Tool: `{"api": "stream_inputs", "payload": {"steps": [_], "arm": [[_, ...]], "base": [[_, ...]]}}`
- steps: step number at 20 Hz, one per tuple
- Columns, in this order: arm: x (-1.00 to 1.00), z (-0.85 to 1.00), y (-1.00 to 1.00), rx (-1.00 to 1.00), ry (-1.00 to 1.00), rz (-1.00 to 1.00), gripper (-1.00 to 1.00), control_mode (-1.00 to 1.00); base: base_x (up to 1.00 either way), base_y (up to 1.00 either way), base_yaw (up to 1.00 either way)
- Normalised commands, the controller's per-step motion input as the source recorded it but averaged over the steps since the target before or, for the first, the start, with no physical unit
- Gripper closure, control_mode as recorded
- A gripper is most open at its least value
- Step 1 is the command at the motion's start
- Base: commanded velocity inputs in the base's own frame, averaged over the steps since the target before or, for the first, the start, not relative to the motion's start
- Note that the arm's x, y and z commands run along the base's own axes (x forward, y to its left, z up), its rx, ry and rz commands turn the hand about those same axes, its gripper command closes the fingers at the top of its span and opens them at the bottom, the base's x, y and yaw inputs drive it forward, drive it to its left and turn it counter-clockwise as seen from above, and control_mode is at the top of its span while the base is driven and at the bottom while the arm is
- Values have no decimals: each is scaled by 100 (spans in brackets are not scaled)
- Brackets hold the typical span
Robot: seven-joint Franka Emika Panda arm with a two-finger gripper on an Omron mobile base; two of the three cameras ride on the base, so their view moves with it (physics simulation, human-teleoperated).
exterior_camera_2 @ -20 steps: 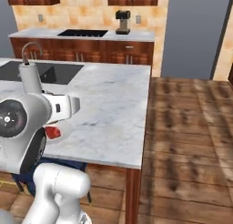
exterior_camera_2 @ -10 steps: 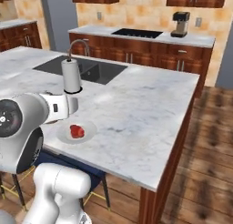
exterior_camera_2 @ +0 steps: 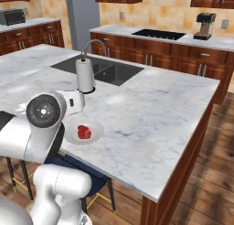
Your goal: Retrieve the shaker from the cabinet and place it next the steak on a plate on the dining table.
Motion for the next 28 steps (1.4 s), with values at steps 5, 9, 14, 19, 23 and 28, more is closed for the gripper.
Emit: {"api": "stream_inputs", "payload": {"steps": [5, 9, 14, 19, 23, 28], "arm": [[58, -60, -14, 3, -6, 65, 100, -100], [59, -74, -11, 3, 5, 56, 100, -100], [78, -57, -24, 10, 20, 41, 100, -100], [56, -59, -35, 15, 5, 23, 100, -100], [50, -48, -11, 3, 0, 10, 100, -100], [37, -49, -8, 1, 0, 5, 100, -100]], "base": [[0, 0, 0], [0, 0, 0], [0, 0, 0], [0, 0, 0], [0, 0, 0], [0, 0, 0]]}}
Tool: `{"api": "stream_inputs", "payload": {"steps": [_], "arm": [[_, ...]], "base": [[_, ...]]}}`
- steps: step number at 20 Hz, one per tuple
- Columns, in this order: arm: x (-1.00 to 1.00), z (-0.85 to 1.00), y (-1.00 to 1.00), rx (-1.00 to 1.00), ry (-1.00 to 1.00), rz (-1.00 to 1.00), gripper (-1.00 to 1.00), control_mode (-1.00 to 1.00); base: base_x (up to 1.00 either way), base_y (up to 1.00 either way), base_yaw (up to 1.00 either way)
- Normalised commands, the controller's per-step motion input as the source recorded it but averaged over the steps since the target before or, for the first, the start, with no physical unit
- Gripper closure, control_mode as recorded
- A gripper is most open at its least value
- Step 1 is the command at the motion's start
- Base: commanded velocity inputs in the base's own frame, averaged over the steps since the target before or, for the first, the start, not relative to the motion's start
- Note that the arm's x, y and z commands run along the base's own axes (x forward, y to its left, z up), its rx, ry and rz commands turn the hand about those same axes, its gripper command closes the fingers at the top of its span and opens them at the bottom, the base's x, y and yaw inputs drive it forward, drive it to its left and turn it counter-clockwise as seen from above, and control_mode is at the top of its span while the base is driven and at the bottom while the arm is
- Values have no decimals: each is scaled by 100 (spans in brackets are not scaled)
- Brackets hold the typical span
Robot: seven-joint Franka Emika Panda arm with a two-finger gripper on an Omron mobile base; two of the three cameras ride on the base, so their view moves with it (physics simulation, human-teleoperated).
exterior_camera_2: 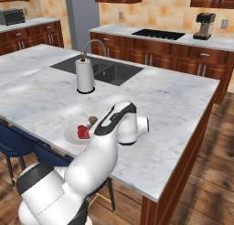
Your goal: Retrieve the shaker from the cabinet and place it next the steak on a plate on the dining table.
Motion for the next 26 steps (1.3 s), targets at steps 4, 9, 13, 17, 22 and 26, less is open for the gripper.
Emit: {"api": "stream_inputs", "payload": {"steps": [4, 9, 13, 17, 22, 26], "arm": [[18, -42, -3, 0, 0, -1, 100, -100], [1, -37, 0, 0, 0, -5, 100, -100], [0, -36, 0, 0, 0, 0, 100, -100], [0, -38, 1, 0, 0, 0, 100, -100], [12, -25, 3, 0, -4, 0, 100, -100], [27, -18, 0, 0, -10, 0, 100, -100]], "base": [[0, 0, 0], [0, 0, 0], [0, 0, 0], [0, 0, 0], [0, 0, 0], [0, 0, 0]]}}
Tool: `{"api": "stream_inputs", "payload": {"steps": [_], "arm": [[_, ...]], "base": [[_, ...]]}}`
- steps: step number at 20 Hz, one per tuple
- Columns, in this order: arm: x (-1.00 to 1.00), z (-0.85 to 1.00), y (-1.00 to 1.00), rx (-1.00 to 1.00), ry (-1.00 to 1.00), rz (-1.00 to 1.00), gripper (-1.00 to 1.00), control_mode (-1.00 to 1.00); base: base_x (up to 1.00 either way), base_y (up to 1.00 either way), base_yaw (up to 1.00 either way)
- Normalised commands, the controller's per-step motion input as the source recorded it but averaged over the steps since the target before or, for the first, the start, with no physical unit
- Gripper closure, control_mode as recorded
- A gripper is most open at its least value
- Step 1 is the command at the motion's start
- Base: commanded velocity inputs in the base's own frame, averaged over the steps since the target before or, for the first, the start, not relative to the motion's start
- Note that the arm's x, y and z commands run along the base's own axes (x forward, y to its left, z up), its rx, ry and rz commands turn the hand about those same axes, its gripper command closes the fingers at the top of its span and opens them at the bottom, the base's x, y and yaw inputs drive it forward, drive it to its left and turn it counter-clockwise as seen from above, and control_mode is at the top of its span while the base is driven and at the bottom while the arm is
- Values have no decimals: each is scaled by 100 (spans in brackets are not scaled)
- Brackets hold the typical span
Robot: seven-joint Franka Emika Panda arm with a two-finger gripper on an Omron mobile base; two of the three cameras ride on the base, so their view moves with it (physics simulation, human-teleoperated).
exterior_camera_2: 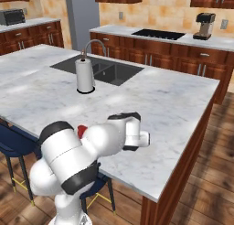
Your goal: Retrieve the shaker from the cabinet and place it next the steak on a plate on the dining table.
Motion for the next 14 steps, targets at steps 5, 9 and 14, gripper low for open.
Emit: {"api": "stream_inputs", "payload": {"steps": [5, 9, 14], "arm": [[24, -25, 0, 0, -10, 0, 100, -100], [29, -19, 0, 0, -10, 0, 100, -100], [30, -19, 0, 0, -9, 0, 100, -100]], "base": [[0, 0, 0], [0, 0, 0], [0, 0, 0]]}}
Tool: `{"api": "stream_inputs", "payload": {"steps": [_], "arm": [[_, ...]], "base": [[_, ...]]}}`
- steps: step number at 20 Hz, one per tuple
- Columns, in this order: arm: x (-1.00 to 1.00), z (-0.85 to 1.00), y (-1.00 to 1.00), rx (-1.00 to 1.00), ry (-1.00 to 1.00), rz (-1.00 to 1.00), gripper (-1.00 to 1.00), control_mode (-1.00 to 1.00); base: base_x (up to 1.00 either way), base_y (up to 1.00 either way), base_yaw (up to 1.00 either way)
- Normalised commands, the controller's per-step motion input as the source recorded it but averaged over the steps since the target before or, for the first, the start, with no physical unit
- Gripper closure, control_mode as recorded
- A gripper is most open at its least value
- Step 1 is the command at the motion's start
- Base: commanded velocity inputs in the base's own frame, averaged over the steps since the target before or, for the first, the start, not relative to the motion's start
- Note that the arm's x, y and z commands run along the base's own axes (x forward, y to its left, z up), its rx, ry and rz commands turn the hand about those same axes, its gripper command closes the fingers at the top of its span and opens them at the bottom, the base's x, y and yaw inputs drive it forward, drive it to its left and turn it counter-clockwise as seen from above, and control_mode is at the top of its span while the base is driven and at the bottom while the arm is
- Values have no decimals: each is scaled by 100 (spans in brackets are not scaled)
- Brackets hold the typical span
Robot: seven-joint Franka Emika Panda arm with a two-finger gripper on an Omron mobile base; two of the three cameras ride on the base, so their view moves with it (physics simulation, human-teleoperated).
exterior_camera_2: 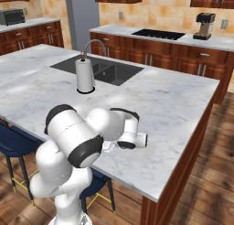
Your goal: Retrieve the shaker from the cabinet and place it next the steak on a plate on the dining table.
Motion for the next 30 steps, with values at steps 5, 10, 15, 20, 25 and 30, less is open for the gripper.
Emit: {"api": "stream_inputs", "payload": {"steps": [5, 10, 15, 20, 25, 30], "arm": [[21, -28, 0, 0, -3, 0, 100, -100], [25, -32, -4, 0, 0, 0, 100, -100], [29, -20, -21, 0, 0, 0, 100, -100], [24, -23, -13, 0, 12, 0, -100, -100], [0, -7, 0, 0, 2, 0, -100, -100], [0, 0, -5, 0, 0, 0, -100, -100]], "base": [[0, 0, 0], [0, 0, 0], [0, 0, 0], [0, 0, 0], [0, 0, 0], [0, 0, 0]]}}
